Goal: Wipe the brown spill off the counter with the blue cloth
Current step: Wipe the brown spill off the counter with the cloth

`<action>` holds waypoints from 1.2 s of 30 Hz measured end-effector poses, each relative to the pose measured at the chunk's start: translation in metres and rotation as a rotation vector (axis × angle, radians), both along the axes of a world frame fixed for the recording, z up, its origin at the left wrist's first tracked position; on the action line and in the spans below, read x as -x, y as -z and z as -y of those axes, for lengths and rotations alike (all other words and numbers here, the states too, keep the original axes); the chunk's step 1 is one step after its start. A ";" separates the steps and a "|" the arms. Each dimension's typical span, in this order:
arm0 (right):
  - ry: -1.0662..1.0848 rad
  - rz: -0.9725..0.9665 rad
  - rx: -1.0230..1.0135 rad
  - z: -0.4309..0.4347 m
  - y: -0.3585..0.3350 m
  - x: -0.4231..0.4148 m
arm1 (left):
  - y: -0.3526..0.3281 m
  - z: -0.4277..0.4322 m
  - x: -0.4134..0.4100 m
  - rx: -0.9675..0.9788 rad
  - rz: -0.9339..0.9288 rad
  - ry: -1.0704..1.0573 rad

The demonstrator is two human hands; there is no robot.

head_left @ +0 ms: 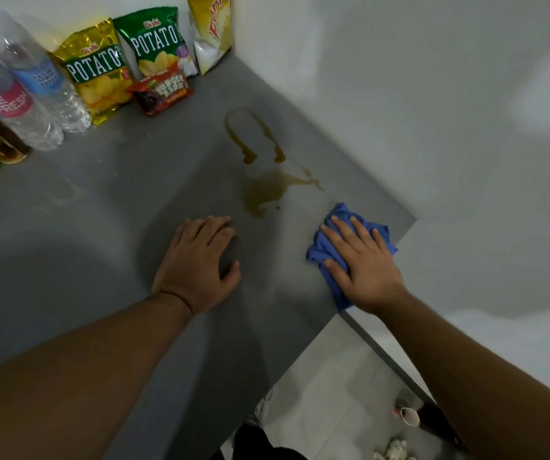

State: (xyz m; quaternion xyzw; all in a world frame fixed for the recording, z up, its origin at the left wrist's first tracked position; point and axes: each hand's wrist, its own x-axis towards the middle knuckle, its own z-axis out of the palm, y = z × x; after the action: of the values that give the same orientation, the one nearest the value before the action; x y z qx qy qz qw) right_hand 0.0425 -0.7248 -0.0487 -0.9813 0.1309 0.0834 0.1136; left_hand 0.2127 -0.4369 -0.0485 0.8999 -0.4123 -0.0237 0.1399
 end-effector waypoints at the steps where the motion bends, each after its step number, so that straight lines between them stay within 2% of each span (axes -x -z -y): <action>1: 0.058 -0.002 0.017 0.001 0.000 -0.013 | 0.000 0.000 0.000 0.003 -0.001 0.002; 5: 0.178 -0.023 0.062 -0.024 0.004 -0.055 | -0.001 0.000 -0.001 0.000 -0.017 0.003; 10: -0.169 0.019 0.013 -0.036 0.007 -0.023 | -0.001 -0.001 -0.001 0.024 -0.028 -0.005; 12: -0.210 0.024 0.003 -0.014 0.008 -0.003 | 0.001 -0.001 -0.001 0.039 -0.019 -0.006; 17: 0.042 0.001 0.021 0.037 0.003 -0.010 | 0.005 -0.001 -0.004 0.029 -0.016 -0.003; 22: 0.226 -0.022 0.068 0.012 0.005 -0.071 | 0.004 0.000 -0.003 0.023 -0.008 0.000; 25: 0.059 0.002 0.058 -0.007 0.002 -0.062 | 0.005 0.000 -0.003 0.039 -0.006 0.002; 27: -0.104 0.002 0.015 0.001 0.000 -0.040 | 0.005 -0.001 -0.003 0.039 -0.011 0.001; 29: -0.176 -0.010 -0.001 0.022 -0.002 -0.024 | 0.005 -0.001 -0.003 0.038 -0.016 -0.003; 32: -0.070 -0.016 0.027 0.049 -0.004 -0.025 | 0.004 0.000 -0.002 0.043 -0.011 -0.009; 36: 0.130 -0.008 0.071 0.043 0.000 -0.077 | 0.004 0.000 -0.002 0.040 -0.005 -0.006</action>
State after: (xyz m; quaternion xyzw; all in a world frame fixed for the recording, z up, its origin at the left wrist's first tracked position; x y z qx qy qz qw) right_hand 0.1196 -0.7675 -0.0489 -0.9738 0.1976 0.0751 0.0835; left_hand 0.2143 -0.4366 -0.0529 0.8980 -0.4099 -0.0171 0.1591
